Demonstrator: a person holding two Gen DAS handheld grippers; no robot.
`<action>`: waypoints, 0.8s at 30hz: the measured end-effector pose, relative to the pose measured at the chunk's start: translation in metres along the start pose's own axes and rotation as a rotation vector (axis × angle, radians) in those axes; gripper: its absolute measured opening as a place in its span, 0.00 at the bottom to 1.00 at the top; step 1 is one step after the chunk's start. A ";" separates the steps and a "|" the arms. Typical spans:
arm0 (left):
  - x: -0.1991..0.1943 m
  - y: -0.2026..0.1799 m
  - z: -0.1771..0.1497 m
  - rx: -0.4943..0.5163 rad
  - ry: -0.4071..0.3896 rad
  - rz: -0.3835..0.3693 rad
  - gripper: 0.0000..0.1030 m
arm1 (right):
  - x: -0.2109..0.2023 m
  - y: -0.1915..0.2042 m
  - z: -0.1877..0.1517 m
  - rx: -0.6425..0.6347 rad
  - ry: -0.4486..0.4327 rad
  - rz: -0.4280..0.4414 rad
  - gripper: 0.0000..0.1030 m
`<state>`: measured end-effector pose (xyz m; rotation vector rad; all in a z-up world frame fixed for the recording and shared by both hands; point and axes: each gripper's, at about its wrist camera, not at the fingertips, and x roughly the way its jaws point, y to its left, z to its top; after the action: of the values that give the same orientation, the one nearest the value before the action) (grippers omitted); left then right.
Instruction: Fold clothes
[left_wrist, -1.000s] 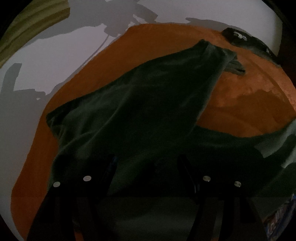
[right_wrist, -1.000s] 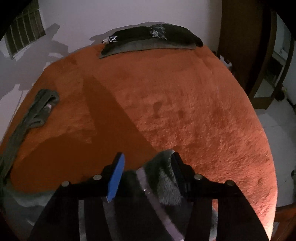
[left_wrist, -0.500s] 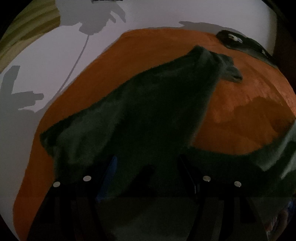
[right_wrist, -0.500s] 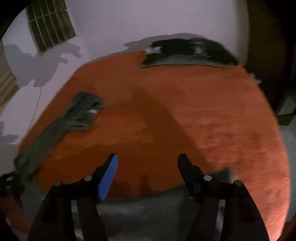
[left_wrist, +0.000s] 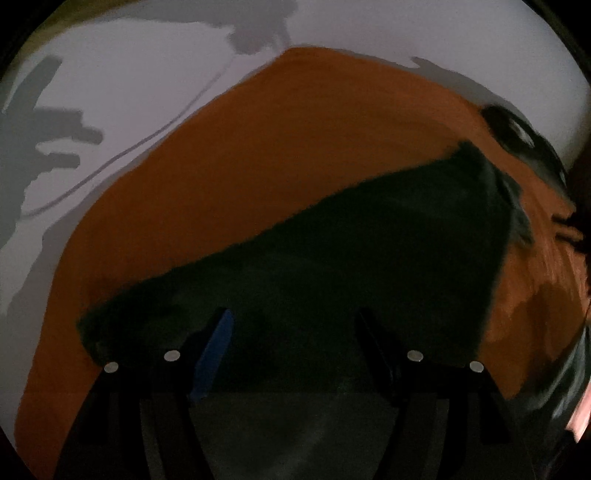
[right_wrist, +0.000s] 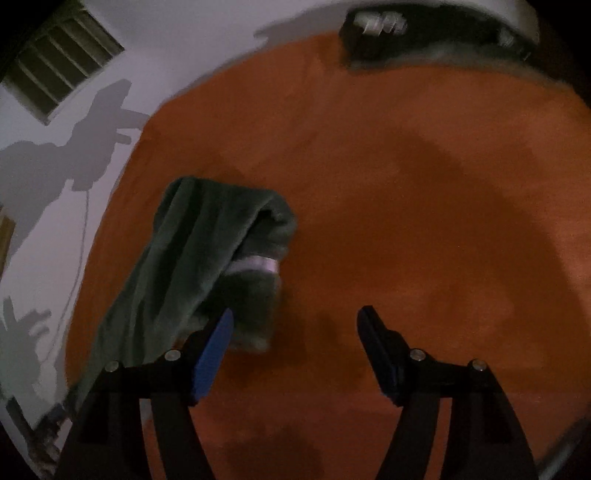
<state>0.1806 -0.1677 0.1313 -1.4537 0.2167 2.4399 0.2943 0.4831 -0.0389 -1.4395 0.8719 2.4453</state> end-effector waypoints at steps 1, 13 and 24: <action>0.009 0.018 0.003 -0.031 0.018 0.030 0.68 | 0.017 0.002 0.004 0.006 0.025 0.011 0.67; 0.061 0.100 0.029 -0.190 0.169 0.078 0.68 | 0.005 0.091 0.083 -0.635 -0.141 -0.416 0.12; 0.041 0.106 0.031 -0.261 0.292 0.021 0.68 | -0.057 0.014 0.080 -1.251 -0.096 -1.237 0.74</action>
<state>0.1018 -0.2528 0.1081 -1.9285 -0.0286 2.3313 0.2584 0.5246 0.0437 -1.3055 -1.4413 1.7886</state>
